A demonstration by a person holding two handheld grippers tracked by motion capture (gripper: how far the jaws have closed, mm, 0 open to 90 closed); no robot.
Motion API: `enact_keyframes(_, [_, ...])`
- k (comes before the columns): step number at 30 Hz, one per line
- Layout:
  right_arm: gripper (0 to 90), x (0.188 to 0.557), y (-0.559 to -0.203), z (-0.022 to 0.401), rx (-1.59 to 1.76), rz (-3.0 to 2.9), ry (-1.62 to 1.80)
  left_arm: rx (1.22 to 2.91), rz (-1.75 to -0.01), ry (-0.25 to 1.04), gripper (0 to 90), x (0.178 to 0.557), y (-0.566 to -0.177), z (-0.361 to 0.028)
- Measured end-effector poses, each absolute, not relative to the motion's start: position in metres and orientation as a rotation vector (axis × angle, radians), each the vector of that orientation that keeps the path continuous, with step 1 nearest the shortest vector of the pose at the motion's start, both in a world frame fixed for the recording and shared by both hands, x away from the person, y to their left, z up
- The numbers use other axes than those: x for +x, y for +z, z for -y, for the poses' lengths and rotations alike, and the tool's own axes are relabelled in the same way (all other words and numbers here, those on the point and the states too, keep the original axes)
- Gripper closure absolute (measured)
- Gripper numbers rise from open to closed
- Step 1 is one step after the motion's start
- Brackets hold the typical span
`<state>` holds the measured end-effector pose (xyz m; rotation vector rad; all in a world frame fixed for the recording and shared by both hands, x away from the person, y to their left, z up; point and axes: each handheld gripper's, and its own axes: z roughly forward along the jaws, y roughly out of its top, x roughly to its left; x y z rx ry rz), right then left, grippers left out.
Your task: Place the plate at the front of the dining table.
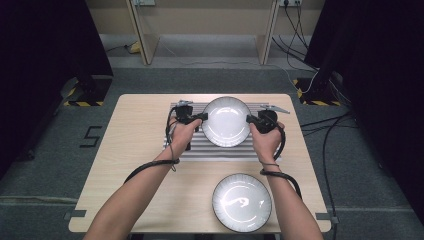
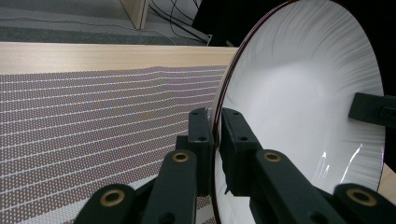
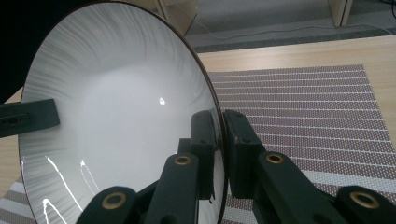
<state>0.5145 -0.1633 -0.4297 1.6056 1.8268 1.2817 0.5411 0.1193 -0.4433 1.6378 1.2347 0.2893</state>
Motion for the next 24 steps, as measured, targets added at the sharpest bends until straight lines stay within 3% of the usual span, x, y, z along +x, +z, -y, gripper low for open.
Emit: enact_keyframes(24, [82.9,0.526,-0.442,0.162,1.638,-1.823,1.245,1.650,-1.261,0.298,82.3,0.551,-0.456,-0.116])
